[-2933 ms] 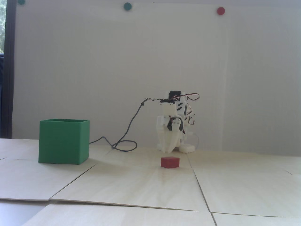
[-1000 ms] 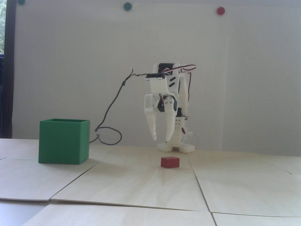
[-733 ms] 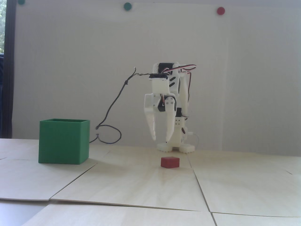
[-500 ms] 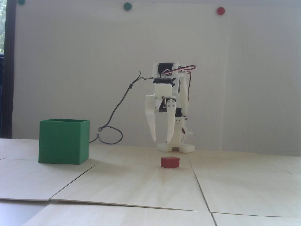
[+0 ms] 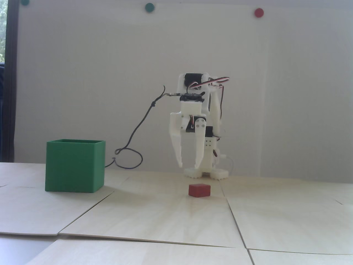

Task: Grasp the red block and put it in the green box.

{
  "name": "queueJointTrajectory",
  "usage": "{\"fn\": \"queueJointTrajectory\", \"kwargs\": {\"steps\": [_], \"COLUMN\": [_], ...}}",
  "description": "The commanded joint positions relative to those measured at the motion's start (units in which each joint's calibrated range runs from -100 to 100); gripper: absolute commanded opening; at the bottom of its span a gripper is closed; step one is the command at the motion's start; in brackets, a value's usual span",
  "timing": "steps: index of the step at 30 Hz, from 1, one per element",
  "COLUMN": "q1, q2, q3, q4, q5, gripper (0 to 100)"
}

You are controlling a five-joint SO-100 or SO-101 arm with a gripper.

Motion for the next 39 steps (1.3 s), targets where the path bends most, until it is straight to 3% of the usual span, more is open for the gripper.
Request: {"fn": "queueJointTrajectory", "kwargs": {"steps": [1,17,22,33,39], "q1": [2.69,1.0,3.01,3.01,4.22], "q2": [2.12,4.65,4.73,4.73,4.81], "q3": [-13.07,-16.08,-15.99,-15.99,-15.91], "q4": [2.79,3.12,2.53,3.29,3.21], "q5": [-0.56,-0.87,-4.56,-5.34,-10.71], "gripper": [12,12,12,12,12]}}
